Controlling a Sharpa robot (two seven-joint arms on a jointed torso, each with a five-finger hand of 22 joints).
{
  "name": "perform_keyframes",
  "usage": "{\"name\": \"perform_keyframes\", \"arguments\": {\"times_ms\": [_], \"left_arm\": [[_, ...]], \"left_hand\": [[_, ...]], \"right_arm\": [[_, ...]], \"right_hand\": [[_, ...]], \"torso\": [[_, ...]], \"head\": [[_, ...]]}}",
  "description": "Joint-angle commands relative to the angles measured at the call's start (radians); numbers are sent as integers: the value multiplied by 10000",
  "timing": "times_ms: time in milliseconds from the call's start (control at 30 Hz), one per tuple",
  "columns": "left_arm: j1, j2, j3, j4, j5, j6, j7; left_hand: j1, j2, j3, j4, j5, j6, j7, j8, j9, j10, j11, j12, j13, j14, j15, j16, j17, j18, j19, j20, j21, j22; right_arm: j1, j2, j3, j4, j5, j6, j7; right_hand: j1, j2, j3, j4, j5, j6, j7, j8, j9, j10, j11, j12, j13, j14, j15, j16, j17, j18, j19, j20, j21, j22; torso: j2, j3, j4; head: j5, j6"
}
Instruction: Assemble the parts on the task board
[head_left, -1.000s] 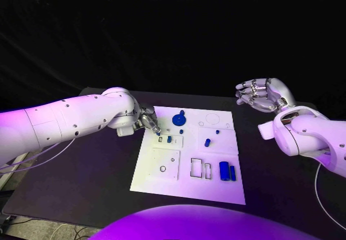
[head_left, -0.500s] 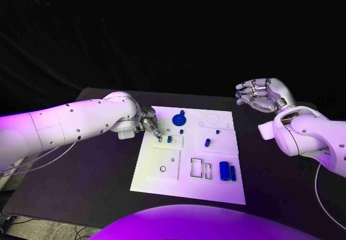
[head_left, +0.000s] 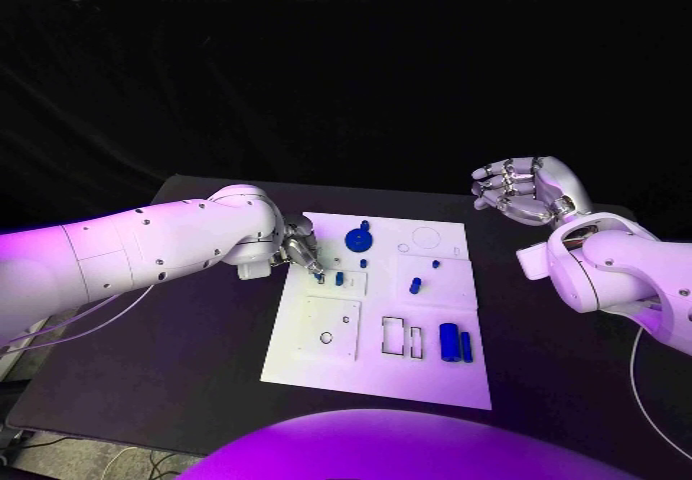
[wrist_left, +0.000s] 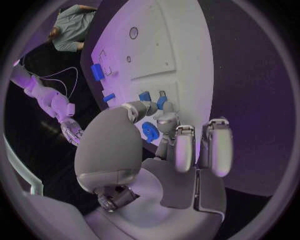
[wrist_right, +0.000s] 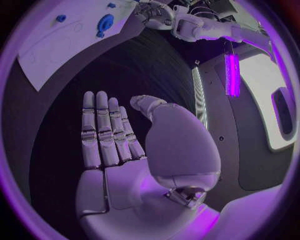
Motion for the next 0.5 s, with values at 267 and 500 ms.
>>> {"name": "perform_keyframes", "arguments": {"times_ms": [267, 500], "left_arm": [[-11, 20, 1, 44, 203, 255, 63], [-12, 29, 1, 64, 269, 362, 56]], "left_hand": [[15, 111, 2225, -2325, 69, 81, -14, -36, 10, 80, 27, 56, 26, 957, -57, 69, 2328, -168, 170, -33, 47, 1409], [1, 95, 2230, -2366, 124, 117, -21, -62, 5, 110, 21, 77, 67, 965, -62, 81, 2355, -171, 177, -39, 57, 1421]], "right_arm": [[-6, 5, 1, 2, -67, 112, 109], [-6, 4, 1, 2, -66, 117, 107]], "right_hand": [[-67, 72, -10, -30, 57, 23, 59, -42, -12, 63, 2, -58, -9, 30, 30, -38, -9, 116, 13, 43, 26, -8], [-65, 69, -10, -38, 63, 23, 58, -44, -14, 61, 1, -61, -9, 30, 30, -44, -14, 116, 13, 43, 27, -26]], "torso": [[3, -2, -7], [3, 8, 3]], "head": [[-12, 2], [-15, 2]]}}
